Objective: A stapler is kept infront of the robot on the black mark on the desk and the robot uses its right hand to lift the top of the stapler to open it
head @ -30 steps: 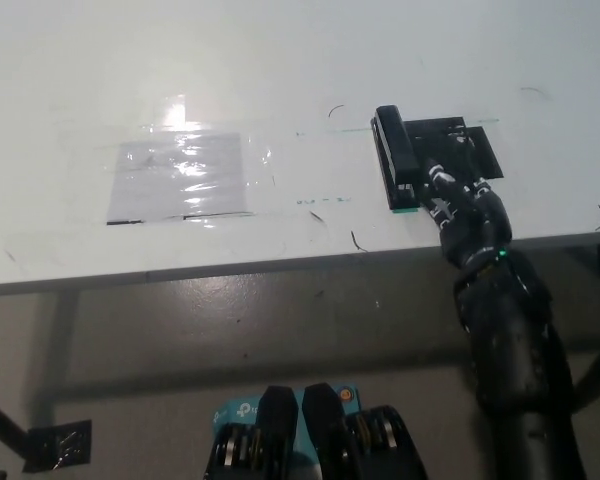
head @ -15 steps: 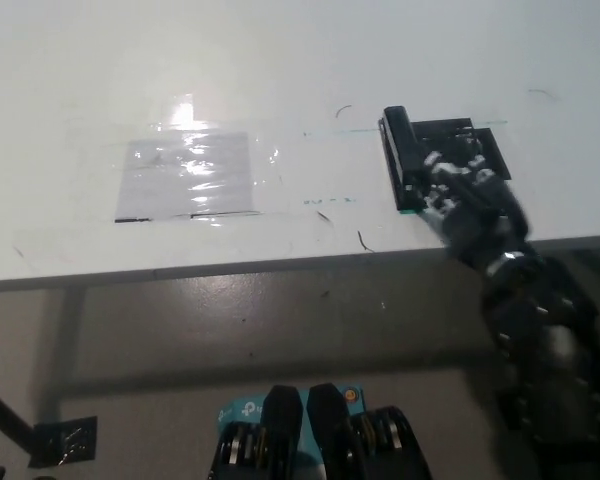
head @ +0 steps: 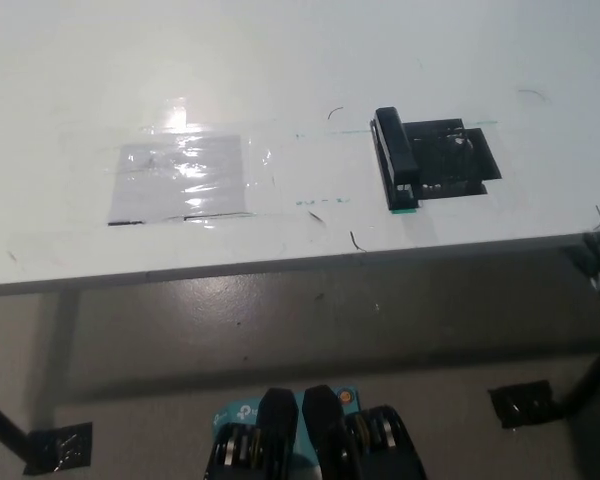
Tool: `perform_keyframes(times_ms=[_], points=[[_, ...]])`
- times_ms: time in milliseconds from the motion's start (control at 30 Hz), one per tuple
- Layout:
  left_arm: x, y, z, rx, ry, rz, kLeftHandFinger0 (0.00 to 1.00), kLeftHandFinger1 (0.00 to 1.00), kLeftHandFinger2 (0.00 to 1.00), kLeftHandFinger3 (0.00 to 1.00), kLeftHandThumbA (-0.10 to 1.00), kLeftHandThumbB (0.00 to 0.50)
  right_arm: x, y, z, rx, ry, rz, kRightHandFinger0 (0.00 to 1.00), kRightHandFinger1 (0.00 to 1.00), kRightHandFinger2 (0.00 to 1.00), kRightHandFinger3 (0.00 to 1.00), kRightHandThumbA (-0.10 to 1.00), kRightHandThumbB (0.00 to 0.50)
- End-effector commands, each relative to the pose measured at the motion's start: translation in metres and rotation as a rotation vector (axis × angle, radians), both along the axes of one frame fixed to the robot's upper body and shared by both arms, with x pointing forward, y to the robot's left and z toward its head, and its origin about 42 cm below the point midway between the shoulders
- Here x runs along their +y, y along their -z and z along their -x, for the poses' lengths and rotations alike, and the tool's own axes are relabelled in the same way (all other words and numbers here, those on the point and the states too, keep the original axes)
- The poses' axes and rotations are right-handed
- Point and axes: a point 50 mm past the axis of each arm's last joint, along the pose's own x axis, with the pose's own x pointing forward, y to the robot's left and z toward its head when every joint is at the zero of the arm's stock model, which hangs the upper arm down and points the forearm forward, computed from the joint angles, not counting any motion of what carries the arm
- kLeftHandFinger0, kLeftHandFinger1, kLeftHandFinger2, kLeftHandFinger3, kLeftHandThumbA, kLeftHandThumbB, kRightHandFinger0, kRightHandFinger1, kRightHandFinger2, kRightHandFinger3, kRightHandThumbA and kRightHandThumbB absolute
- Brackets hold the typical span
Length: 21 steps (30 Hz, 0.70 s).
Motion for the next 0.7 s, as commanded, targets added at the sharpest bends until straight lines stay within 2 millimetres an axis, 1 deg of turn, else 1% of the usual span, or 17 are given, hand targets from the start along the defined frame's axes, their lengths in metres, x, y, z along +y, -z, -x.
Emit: perform_keyframes(times_ms=[0, 33, 67, 100, 133, 167, 200, 233, 267, 300, 333, 367, 467, 500, 533, 600, 667], points=[[0.007, -0.016, -0.001, -0.037, -0.007, -0.036, 0.31, 0.47, 0.59, 0.74, 0.89, 0.0, -0.019, 0.01, -0.003, -0.093, 0.107, 0.265, 0.57, 0.64, 0.69, 0.86, 0.6, 0.0], [0.008, -0.014, -0.001, -0.041, -0.005, -0.033, 0.29, 0.45, 0.58, 0.73, 0.89, 0.005, -0.021, 0.015, -0.004, -0.082, 0.12, 0.308, 0.55, 0.61, 0.66, 0.84, 0.61, 0.0], [0.009, -0.014, -0.002, -0.043, -0.005, -0.031, 0.28, 0.44, 0.57, 0.73, 0.89, 0.0, -0.023, 0.022, -0.006, -0.07, 0.127, 0.354, 0.52, 0.58, 0.63, 0.81, 0.67, 0.0], [0.008, -0.014, -0.002, -0.041, -0.006, -0.032, 0.28, 0.44, 0.57, 0.72, 0.89, 0.0, -0.024, 0.028, -0.006, -0.067, 0.128, 0.394, 0.53, 0.58, 0.62, 0.81, 0.69, 0.0], [0.008, -0.014, -0.002, -0.041, -0.006, -0.032, 0.28, 0.44, 0.57, 0.72, 0.89, 0.0, -0.025, 0.029, -0.007, -0.067, 0.129, 0.4, 0.53, 0.58, 0.62, 0.81, 0.69, 0.0], [0.009, -0.014, -0.002, -0.04, -0.008, -0.029, 0.28, 0.44, 0.58, 0.73, 0.89, 0.0, -0.027, 0.035, -0.008, -0.054, 0.136, 0.455, 0.5, 0.54, 0.6, 0.78, 0.71, 0.0], [0.009, -0.013, -0.002, -0.042, -0.006, -0.029, 0.28, 0.43, 0.57, 0.72, 0.88, 0.0, -0.028, 0.041, -0.009, -0.044, 0.153, 0.489, 0.47, 0.51, 0.57, 0.74, 0.67, 0.002], [0.008, -0.015, -0.002, -0.045, -0.003, -0.024, 0.27, 0.43, 0.57, 0.72, 0.88, 0.0, -0.028, 0.052, -0.011, -0.038, 0.154, 0.511, 0.46, 0.49, 0.55, 0.71, 0.61, 0.0], [0.009, -0.013, -0.002, -0.04, -0.006, -0.029, 0.28, 0.44, 0.58, 0.72, 0.88, 0.003, -0.028, 0.056, -0.012, -0.038, 0.155, 0.531, 0.42, 0.46, 0.53, 0.69, 0.57, 0.0], [0.01, -0.012, -0.002, -0.04, -0.01, -0.024, 0.28, 0.45, 0.58, 0.72, 0.87, 0.0, -0.028, 0.062, -0.012, -0.034, 0.154, 0.552, 0.4, 0.44, 0.52, 0.68, 0.56, 0.0], [0.01, -0.012, -0.002, -0.04, -0.01, -0.023, 0.28, 0.45, 0.57, 0.72, 0.87, 0.0, -0.028, 0.063, -0.013, -0.035, 0.154, 0.556, 0.4, 0.44, 0.51, 0.68, 0.56, 0.0], [0.009, -0.013, -0.002, -0.041, -0.009, -0.025, 0.28, 0.44, 0.57, 0.71, 0.87, 0.0, -0.027, 0.07, -0.013, -0.029, 0.155, 0.567, 0.39, 0.43, 0.51, 0.68, 0.53, 0.0], [0.009, -0.012, -0.003, -0.035, -0.013, -0.031, 0.29, 0.45, 0.59, 0.72, 0.86, 0.0, -0.019, 0.084, -0.015, -0.006, 0.148, 0.553, 0.41, 0.45, 0.52, 0.69, 0.52, 0.0], [0.01, -0.013, -0.006, -0.036, -0.003, -0.032, 0.28, 0.44, 0.58, 0.72, 0.86, 0.0, -0.017, 0.089, -0.011, 0.001, 0.15, 0.559, 0.42, 0.45, 0.53, 0.7, 0.52, 0.0], [0.01, -0.013, -0.006, -0.038, 0.0, -0.026, 0.29, 0.44, 0.58, 0.73, 0.87, 0.0, -0.013, 0.091, -0.01, 0.007, 0.146, 0.559, 0.4, 0.44, 0.53, 0.68, 0.52, 0.0], [0.009, -0.014, -0.006, -0.043, 0.004, -0.031, 0.27, 0.43, 0.57, 0.72, 0.87, 0.001, -0.009, 0.094, -0.01, -0.002, 0.128, 0.564, 0.41, 0.44, 0.51, 0.65, 0.55, 0.027], [0.011, -0.015, -0.006, -0.043, -0.004, -0.032, 0.27, 0.44, 0.58, 0.73, 0.87, 0.0, -0.005, 0.094, -0.013, -0.008, 0.118, 0.577, 0.39, 0.42, 0.49, 0.64, 0.56, 0.031]])
